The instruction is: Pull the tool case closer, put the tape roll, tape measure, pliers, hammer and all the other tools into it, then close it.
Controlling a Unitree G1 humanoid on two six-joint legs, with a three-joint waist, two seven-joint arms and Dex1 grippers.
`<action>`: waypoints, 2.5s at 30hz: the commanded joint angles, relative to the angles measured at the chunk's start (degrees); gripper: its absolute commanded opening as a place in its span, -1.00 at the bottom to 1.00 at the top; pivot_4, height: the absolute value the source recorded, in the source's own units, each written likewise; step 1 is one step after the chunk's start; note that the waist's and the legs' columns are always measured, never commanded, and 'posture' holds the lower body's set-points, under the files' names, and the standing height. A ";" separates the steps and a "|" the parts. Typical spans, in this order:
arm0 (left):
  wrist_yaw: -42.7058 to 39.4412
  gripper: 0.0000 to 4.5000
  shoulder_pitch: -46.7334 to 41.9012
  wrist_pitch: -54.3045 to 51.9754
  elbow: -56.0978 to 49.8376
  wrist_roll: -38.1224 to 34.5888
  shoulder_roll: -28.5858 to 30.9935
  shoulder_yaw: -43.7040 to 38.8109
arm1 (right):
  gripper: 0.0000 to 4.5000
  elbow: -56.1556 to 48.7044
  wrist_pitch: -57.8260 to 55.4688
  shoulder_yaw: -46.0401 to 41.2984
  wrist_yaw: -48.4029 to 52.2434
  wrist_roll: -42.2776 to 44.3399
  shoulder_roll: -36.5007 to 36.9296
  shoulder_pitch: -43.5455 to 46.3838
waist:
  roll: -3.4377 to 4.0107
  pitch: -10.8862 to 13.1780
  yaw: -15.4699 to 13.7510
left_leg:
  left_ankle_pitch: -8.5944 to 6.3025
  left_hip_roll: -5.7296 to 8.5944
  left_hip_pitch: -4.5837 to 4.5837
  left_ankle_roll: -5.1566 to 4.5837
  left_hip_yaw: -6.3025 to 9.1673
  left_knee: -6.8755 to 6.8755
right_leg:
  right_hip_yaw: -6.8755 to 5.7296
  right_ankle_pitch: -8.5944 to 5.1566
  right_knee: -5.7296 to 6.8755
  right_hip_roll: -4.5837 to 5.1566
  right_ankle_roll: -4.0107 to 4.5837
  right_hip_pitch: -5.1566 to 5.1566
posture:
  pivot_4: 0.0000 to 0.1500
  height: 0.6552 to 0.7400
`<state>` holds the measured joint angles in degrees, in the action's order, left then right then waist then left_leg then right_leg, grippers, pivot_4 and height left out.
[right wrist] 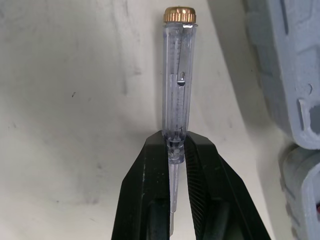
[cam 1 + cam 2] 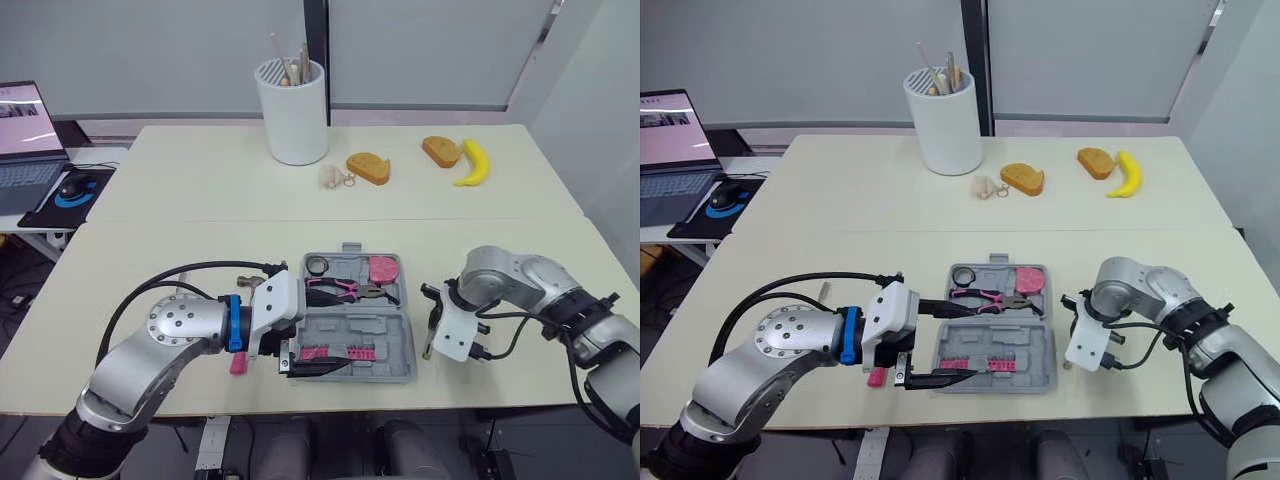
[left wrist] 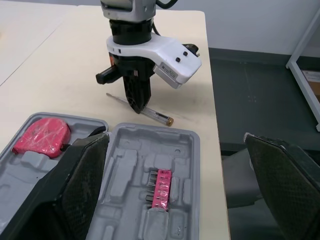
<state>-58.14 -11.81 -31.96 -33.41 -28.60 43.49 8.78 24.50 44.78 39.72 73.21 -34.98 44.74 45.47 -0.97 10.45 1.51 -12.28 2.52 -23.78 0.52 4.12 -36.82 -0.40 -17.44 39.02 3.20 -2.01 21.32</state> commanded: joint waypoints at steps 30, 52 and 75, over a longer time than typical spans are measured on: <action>-1.51 1.00 -5.11 1.74 1.69 -0.13 -3.14 3.05 | -0.91 -56.64 -133.39 -43.26 -43.27 37.05 -21.64 -35.30 | 0.08 -0.07 -1.18 | -0.07 -0.07 -0.07 0.03 -0.09 0.03 | -0.01 0.06 -0.03 -0.04 0.16 0.08 | 1.00 1.00; -1.18 1.00 -3.63 3.17 1.39 0.46 -3.26 1.95 | 0.32 -56.33 -123.88 -43.21 -50.60 42.04 -19.40 -35.78 | 0.08 -0.07 -0.85 | -0.07 -0.10 -0.03 0.02 -0.10 0.05 | -0.03 0.08 0.00 -0.10 0.13 0.08 | 1.00 1.00; -3.32 1.00 -6.49 8.86 4.74 -0.33 -4.80 -0.22 | 0.99 -64.98 -83.40 -49.59 -40.56 45.67 -13.19 -63.08 | 0.08 -0.06 -0.46 | -0.08 -0.17 0.02 0.00 -0.13 0.02 | -0.05 0.03 -0.03 -0.10 0.05 0.00 | 1.00 1.00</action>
<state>-60.96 -17.77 -24.25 -28.39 -28.86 38.86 8.63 -41.61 -39.74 -11.43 33.92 11.86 31.47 -18.83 -0.89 10.38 1.04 -12.37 2.36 -23.77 0.53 3.99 -36.79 -0.45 -17.41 38.99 3.10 -1.97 21.32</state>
